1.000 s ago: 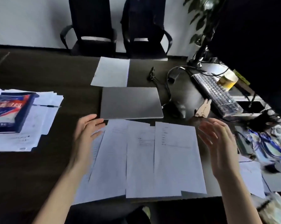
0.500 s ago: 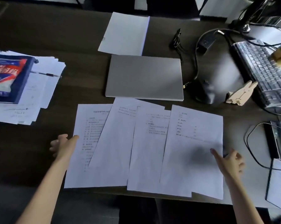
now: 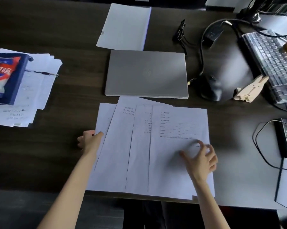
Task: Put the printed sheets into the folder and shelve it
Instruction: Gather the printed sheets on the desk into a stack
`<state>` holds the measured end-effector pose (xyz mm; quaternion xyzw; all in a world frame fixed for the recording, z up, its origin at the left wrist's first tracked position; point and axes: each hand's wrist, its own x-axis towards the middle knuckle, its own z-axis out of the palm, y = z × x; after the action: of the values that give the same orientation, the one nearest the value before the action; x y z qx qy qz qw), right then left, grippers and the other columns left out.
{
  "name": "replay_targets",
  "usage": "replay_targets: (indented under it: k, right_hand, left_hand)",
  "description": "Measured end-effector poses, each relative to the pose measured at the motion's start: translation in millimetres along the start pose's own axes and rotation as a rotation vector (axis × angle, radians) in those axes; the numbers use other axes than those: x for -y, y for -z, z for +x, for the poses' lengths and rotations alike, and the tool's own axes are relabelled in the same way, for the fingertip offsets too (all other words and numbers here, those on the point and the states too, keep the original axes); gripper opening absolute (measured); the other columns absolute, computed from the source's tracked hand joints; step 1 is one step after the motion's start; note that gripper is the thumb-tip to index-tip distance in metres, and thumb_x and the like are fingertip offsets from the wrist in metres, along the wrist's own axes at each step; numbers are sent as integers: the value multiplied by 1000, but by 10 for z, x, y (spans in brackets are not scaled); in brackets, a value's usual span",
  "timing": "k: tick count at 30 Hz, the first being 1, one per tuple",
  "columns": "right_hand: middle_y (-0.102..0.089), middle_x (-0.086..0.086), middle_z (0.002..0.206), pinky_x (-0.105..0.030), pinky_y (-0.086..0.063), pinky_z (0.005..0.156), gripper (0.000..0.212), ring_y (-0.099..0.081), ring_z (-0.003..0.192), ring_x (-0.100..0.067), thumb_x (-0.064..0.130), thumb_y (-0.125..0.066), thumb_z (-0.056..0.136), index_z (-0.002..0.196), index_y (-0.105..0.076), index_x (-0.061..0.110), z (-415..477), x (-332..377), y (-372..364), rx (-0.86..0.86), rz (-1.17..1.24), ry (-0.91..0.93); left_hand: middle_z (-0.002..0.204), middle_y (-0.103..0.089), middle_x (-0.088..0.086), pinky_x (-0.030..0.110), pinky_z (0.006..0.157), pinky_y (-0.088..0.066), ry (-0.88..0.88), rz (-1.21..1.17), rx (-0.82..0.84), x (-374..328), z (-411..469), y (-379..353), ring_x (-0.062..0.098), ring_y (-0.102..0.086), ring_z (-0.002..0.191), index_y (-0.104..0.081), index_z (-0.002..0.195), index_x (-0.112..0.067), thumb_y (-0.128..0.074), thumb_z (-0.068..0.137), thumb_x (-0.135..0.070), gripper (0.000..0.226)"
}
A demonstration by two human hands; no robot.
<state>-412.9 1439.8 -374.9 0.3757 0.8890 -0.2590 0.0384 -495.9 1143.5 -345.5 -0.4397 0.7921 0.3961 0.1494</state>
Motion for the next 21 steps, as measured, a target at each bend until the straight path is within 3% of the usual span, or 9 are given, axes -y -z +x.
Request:
replay_targets:
  k: [4,8,10,12,15,18,21]
  right_hand:
    - [-32,-12,143,-50,-21,104,75,-22,132,-38,36,-82,61,127,-47,24,-120,140,-89,14,-4,16]
    - [-35,-10,140,-49,-23,102,72,-25,129,-37,32,-82,59,123,-50,28,-196,222,-131,12,22,-1]
    - [-35,-9,140,-47,-25,99,72,-27,126,-37,31,-82,60,123,-49,28,-219,256,-139,28,29,-18]
    - [-34,-7,139,-45,-26,96,71,-28,123,-36,28,-81,61,124,-48,29,-257,297,-154,59,39,-21]
    - [-36,-7,137,-42,-27,91,72,-31,117,-35,22,-79,63,127,-47,28,-359,391,-194,92,47,17]
    - [-37,-12,137,-42,-30,91,78,-35,110,-35,16,-78,66,135,-41,25,-430,460,-221,125,69,31]
    - [-39,-17,133,-40,-34,92,79,-34,100,-27,5,-69,70,139,-34,21,-412,454,-196,153,170,32]
  left_hand:
    - [132,-39,19,41,78,-42,-57,-54,100,-22,-188,-213,39,-41,118,-51,114,0,-55,82,-15,36]
    - [118,-49,10,33,76,-38,-82,-187,172,-76,-362,-347,27,-49,106,-48,117,-8,-57,82,-9,36]
    - [89,-54,6,30,64,-37,-111,-208,245,-93,-418,-391,22,-50,80,-56,92,-8,-55,82,-6,10]
    - [65,-46,10,27,54,-28,-158,-156,313,-83,-474,-442,21,-39,61,-47,67,-6,-50,81,-4,14]
    - [67,-48,13,25,52,-28,-206,-92,357,-42,-569,-504,20,-39,59,-48,71,-2,-45,83,-5,12]
    - [68,-55,2,22,47,-32,-235,-121,325,-6,-590,-514,14,-43,53,-52,75,-7,-42,83,-3,13]
    - [78,-62,3,24,53,-39,-222,-166,353,-10,-564,-470,17,-50,61,-55,83,-9,-43,82,-2,14]
